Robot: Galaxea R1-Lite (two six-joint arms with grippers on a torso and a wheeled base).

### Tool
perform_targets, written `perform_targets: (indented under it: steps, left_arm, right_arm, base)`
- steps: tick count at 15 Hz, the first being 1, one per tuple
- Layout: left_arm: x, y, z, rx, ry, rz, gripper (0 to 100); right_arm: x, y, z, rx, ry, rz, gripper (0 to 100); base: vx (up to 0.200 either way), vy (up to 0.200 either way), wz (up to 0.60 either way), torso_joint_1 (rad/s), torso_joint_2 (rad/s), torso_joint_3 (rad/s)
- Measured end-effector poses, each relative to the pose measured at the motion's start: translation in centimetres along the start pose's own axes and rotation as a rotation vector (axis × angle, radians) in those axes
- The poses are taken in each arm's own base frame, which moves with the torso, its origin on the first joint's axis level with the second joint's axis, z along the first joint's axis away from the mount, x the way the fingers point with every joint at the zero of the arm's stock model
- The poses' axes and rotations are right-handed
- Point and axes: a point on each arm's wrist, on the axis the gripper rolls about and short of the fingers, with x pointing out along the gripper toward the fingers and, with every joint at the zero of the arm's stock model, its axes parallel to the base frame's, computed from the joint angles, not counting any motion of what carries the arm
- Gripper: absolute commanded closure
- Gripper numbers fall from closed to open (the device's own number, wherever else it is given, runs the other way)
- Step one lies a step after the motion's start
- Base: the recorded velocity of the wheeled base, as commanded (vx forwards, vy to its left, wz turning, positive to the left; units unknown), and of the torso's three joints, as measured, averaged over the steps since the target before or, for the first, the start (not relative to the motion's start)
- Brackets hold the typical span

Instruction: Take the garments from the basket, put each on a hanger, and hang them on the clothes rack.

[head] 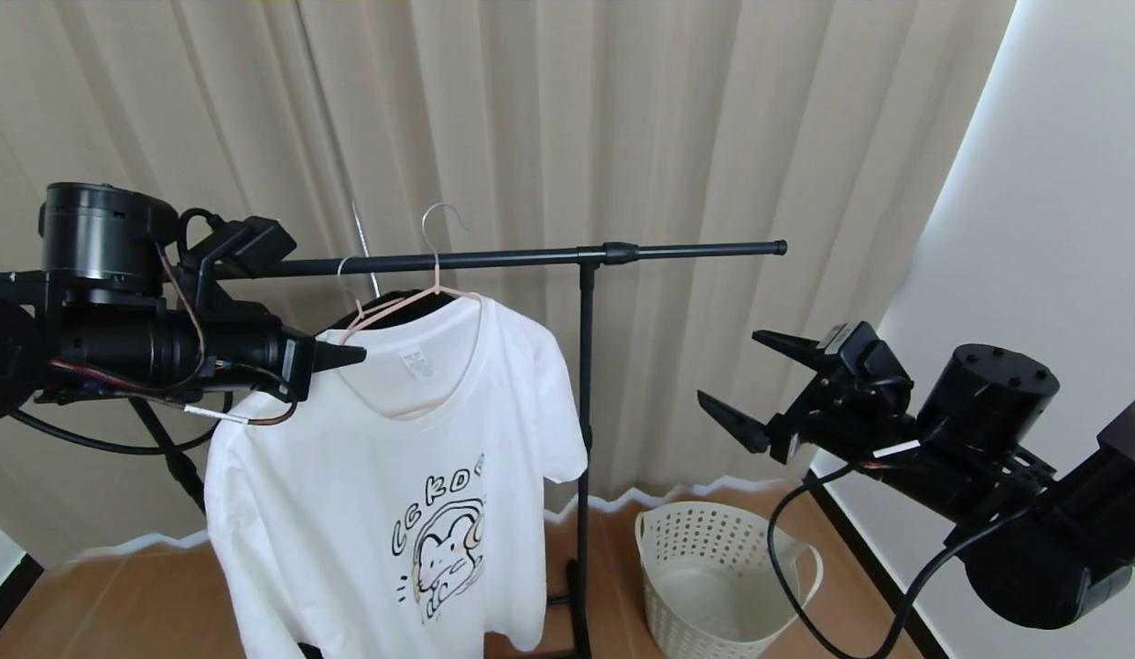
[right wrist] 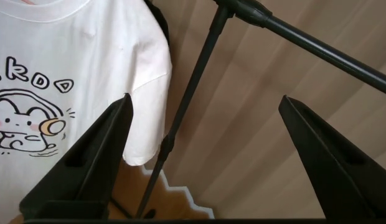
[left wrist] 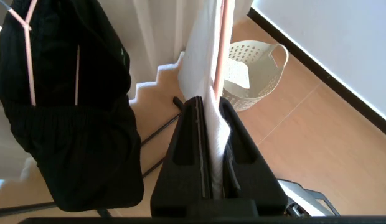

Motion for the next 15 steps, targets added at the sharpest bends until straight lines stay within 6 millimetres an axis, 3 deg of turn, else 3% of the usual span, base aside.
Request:
perform_targets:
  steps: [15]
  left_arm:
    - [6.2, 2.7, 0.9, -0.141, 0.041, 0.071, 100]
  right_arm:
    - [0.1, 0.0, -0.2, 0.001, 0.004, 0.001, 0]
  base:
    - [0.0, 0.0, 0.0, 0.0, 0.0, 0.0]
